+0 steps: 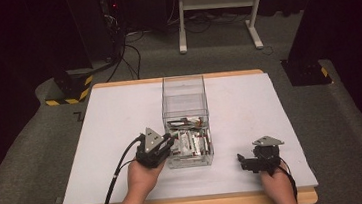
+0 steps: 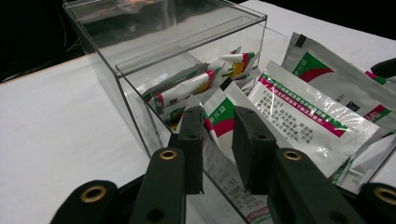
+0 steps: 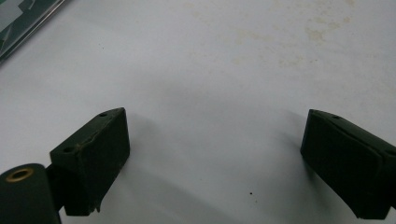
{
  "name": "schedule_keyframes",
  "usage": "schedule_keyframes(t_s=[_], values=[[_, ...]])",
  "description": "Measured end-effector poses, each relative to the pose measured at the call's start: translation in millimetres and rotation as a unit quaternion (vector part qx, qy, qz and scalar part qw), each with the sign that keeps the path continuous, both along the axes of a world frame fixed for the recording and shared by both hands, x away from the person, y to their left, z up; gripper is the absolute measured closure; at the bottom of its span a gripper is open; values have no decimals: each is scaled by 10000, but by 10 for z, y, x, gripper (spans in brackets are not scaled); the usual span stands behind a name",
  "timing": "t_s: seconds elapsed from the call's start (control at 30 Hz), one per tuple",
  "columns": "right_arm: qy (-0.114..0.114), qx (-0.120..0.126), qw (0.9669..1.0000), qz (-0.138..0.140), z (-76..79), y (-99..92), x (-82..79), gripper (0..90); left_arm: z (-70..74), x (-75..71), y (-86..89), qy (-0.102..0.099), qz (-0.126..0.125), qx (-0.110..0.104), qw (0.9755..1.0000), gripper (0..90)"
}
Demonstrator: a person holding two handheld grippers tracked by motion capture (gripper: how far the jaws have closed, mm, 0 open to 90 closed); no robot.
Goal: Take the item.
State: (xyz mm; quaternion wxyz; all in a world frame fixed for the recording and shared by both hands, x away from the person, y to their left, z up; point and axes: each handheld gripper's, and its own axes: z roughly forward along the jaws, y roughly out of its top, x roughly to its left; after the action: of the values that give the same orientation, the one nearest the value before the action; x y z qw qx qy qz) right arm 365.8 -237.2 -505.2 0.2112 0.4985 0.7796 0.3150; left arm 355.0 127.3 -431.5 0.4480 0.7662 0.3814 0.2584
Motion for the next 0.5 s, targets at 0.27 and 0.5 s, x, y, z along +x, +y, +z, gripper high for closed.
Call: schedule_keyframes(t_s=[0.27, 0.5], values=[[0, 0, 10000, -2, 0, 0, 0, 78, -31, -14, 5, -41, 34, -76, 10000, 809], [0, 0, 10000, 1, 0, 0, 0, 78, -63, -28, 31, -11, 85, -284, 9996, 886]])
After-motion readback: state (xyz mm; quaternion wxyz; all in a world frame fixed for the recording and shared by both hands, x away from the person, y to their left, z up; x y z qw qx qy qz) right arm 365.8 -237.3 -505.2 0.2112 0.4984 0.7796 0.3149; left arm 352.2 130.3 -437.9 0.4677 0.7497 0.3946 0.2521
